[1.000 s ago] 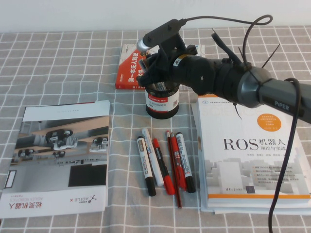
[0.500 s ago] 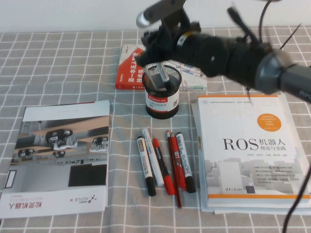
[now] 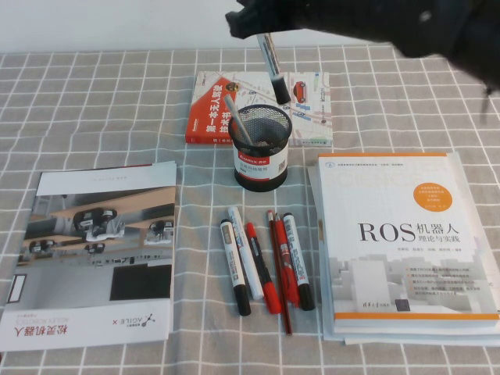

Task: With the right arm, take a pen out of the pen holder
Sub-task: 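Take a marker out of the pen holder and lay it on the table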

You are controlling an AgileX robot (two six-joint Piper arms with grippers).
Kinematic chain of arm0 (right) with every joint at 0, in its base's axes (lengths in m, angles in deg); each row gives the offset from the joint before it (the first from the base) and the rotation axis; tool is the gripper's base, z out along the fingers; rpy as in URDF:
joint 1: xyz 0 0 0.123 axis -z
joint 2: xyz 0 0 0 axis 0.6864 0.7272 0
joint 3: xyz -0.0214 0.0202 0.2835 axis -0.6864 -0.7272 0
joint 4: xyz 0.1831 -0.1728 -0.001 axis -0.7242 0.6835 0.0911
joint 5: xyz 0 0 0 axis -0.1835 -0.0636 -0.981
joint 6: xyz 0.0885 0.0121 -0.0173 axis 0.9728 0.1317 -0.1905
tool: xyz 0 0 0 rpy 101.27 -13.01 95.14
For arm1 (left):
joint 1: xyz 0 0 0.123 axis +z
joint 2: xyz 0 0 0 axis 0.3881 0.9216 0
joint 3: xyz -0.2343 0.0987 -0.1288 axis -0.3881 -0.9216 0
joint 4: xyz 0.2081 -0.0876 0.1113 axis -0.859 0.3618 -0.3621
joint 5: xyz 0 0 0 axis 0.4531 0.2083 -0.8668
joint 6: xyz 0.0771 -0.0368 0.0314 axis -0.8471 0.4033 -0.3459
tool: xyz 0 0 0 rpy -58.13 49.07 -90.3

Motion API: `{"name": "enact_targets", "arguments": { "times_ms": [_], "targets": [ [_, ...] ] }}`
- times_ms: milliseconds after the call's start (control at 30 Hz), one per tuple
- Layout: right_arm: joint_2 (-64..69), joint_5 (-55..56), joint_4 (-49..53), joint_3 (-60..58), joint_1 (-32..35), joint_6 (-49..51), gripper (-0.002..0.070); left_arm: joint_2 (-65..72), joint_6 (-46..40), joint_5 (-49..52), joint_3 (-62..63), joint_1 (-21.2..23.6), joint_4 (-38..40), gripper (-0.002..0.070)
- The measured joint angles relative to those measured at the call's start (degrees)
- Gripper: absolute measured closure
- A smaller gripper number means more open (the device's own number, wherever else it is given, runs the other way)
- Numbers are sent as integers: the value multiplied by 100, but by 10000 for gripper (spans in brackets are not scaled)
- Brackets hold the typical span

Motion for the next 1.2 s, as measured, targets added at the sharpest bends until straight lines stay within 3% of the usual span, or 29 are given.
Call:
{"name": "enact_targets", "arguments": {
  "times_ms": [367, 800, 1200],
  "targets": [
    [-314, -2470, 76, -324, -139, 1767, 566, 0, 0, 0, 0, 0, 0, 678],
    [287, -1722, -714, -1247, -938, 2090, 566, 0, 0, 0, 0, 0, 0, 678],
    [1243, -1157, -1178, -1145, -994, 2090, 566, 0, 0, 0, 0, 0, 0, 678]
  ]
}}
